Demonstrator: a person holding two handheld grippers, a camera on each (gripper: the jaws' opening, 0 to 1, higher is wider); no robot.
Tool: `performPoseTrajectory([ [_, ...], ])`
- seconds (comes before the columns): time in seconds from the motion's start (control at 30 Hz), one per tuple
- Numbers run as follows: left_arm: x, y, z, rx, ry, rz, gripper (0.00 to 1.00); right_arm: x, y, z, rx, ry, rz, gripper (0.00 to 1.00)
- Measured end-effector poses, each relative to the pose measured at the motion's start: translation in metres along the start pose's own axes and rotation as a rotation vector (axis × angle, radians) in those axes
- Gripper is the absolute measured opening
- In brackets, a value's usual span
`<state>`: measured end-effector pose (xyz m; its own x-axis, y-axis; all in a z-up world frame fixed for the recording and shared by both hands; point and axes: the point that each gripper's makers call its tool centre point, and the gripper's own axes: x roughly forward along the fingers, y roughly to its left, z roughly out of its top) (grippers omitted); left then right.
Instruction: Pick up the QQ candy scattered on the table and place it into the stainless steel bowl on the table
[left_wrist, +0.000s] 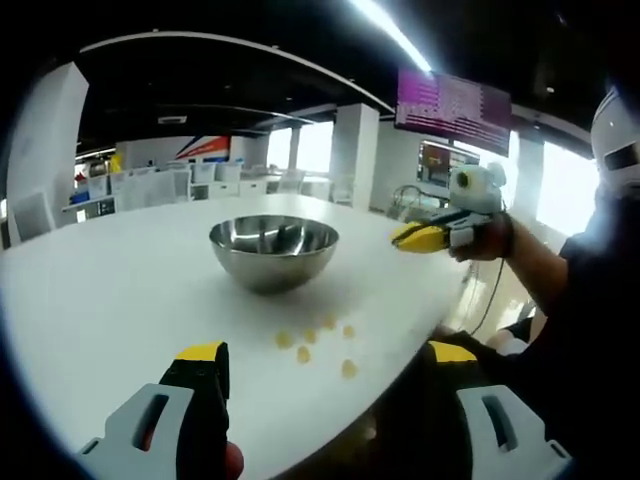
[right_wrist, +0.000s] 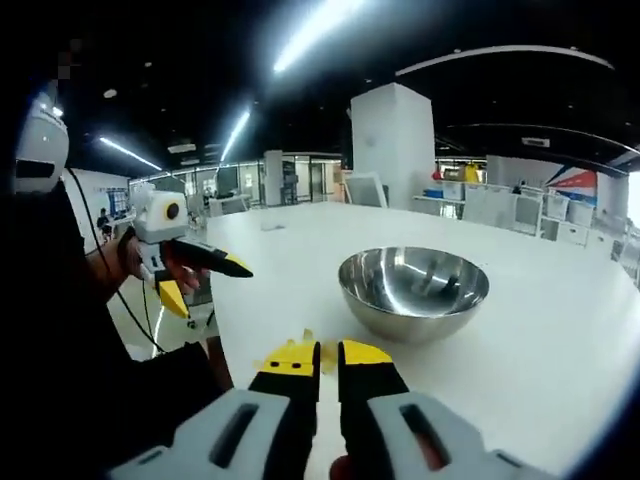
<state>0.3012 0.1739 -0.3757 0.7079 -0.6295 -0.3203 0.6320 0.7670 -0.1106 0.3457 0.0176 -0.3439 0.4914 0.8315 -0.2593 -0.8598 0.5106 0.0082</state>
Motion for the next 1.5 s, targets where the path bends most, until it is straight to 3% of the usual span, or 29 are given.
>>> performPoseTrajectory([
  [0.37,0.0,0.0,0.0,-0.002,-0.003,-0.003,0.79,-0.055,-0.026,-0.006,0.054,-0.043,-0.109,0.08],
  [0.73,-0.001,0.002,-0.001,-0.002,-0.001,-0.001,0.79,-0.056,-0.029,-0.01,0.071,-0.045,-0.124,0.08],
  [1.03,0.001,-0.002,-0.002,-0.001,0.002,-0.015,0.78,-0.032,-0.045,0.014,0.007,-0.049,-0.107,0.08],
  [1.27,0.002,-0.003,-0.005,-0.005,0.006,-0.018,0.78,0.007,-0.076,0.041,-0.051,-0.026,-0.075,0.08],
  [1.5,0.0,-0.002,-0.005,-0.01,0.006,-0.012,0.78,0.049,-0.097,0.052,-0.11,0.048,-0.037,0.08],
])
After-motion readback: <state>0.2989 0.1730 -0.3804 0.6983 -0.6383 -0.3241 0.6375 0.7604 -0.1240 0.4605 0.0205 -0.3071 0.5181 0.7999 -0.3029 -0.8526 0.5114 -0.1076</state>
